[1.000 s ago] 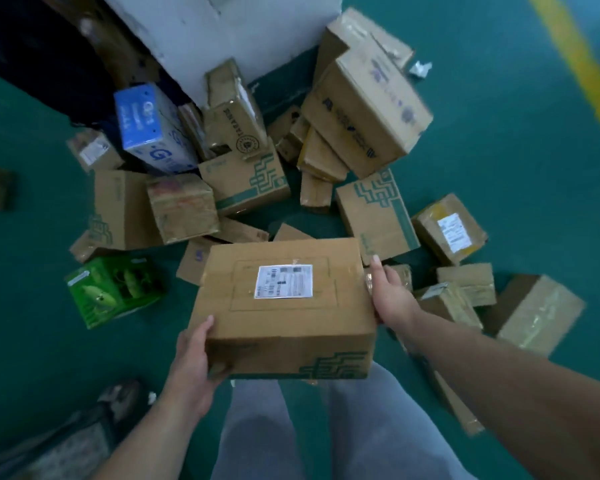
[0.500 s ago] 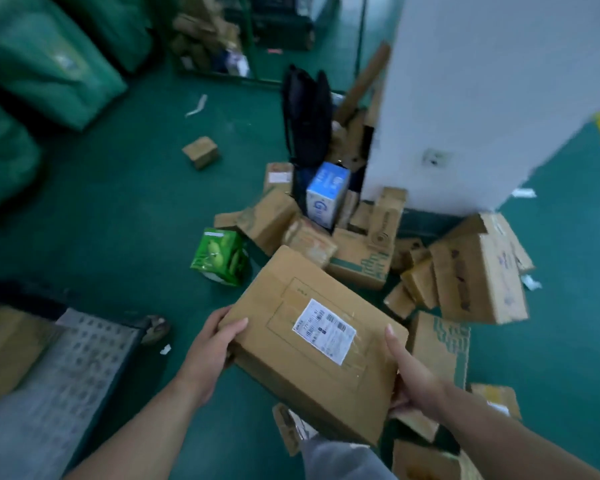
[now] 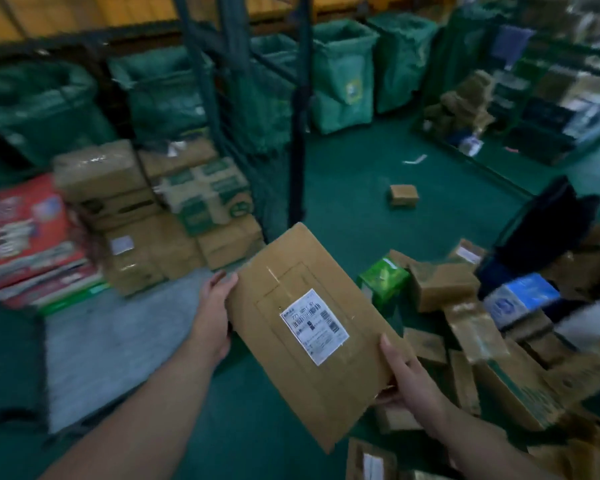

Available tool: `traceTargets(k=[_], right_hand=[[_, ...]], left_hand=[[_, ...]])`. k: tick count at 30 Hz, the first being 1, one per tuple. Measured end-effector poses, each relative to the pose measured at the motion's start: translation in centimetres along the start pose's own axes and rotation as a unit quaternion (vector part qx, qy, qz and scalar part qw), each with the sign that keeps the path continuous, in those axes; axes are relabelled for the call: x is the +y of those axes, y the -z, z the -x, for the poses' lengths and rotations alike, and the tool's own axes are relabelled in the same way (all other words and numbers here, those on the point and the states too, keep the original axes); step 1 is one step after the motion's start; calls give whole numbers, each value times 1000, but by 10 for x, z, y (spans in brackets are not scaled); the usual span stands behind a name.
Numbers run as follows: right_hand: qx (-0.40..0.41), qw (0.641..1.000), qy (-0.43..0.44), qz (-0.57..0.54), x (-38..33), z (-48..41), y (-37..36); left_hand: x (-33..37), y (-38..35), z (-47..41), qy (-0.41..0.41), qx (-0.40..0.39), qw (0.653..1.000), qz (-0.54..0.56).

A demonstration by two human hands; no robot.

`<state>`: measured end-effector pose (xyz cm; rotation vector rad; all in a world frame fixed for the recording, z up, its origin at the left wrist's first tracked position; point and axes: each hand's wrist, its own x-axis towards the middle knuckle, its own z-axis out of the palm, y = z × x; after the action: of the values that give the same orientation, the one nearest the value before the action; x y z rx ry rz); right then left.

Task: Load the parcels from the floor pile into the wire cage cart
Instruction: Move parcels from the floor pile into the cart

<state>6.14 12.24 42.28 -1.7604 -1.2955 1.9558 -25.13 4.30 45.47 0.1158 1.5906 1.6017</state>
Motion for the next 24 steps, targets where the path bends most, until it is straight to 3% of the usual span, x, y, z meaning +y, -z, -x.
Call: traceTargets(k=[4,10,16,24], right_hand=[[-51,996,67,22,-30,-3,-107],[-127,988,87,-11,-50,-17,-235],[-179,982,57,-31,-72,-46,-304],[-201,979,34,-15,-124,-129,-384]], left_hand=[[31,81,-1,-19,71,995,71],[25,155,9,4,69,998,3],[28,206,-15,5,119,993,-23],[63,232,-112,25,167,982,-79]])
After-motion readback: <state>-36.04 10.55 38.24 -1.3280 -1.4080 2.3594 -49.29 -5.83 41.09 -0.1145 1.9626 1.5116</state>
